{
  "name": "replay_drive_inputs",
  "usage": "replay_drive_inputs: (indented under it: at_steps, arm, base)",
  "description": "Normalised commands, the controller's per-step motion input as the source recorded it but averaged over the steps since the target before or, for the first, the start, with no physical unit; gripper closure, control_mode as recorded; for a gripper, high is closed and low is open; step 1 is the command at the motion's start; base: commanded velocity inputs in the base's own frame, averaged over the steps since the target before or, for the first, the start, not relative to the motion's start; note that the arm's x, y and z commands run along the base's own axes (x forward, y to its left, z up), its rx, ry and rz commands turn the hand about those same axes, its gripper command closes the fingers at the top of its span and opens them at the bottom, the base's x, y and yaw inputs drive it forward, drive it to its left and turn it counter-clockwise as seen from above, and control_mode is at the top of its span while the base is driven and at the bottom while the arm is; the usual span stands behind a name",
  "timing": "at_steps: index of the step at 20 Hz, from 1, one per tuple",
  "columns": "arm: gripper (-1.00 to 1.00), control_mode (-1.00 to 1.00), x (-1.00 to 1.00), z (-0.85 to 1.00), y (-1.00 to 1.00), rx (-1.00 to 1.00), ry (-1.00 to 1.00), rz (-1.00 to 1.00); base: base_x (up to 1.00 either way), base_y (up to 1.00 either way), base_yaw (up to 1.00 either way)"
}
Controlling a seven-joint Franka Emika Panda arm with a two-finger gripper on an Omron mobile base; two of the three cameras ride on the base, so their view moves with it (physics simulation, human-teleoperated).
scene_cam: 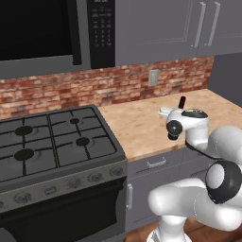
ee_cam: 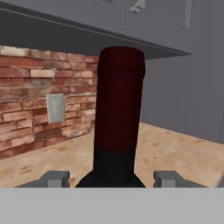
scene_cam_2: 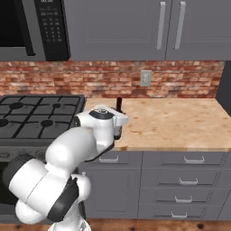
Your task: There is a wine glass and glass cup on the dining counter. Place the wine bottle next to the wine glass and the juice bottle next to the glass cup.
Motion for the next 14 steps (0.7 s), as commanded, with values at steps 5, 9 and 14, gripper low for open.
replay_drive_inputs:
  at_steps: [5, 9, 14]
  arm:
    - [1.00, -1.00, -0.51, 0.29, 0.24, 0.00, 0.00, -0.08]
    - [1.00, -1.00, -0.50, 0.35, 0.23, 0.00, 0.00, -0.09]
    - [1.00, -1.00, -0.45, 0.38, 0.23, 0.00, -0.04, -0.05]
  base:
    - [0.00, 0.00, 0.00]
    - [0.00, 0.00, 0.00]
    - [0.00, 0.00, 0.00]
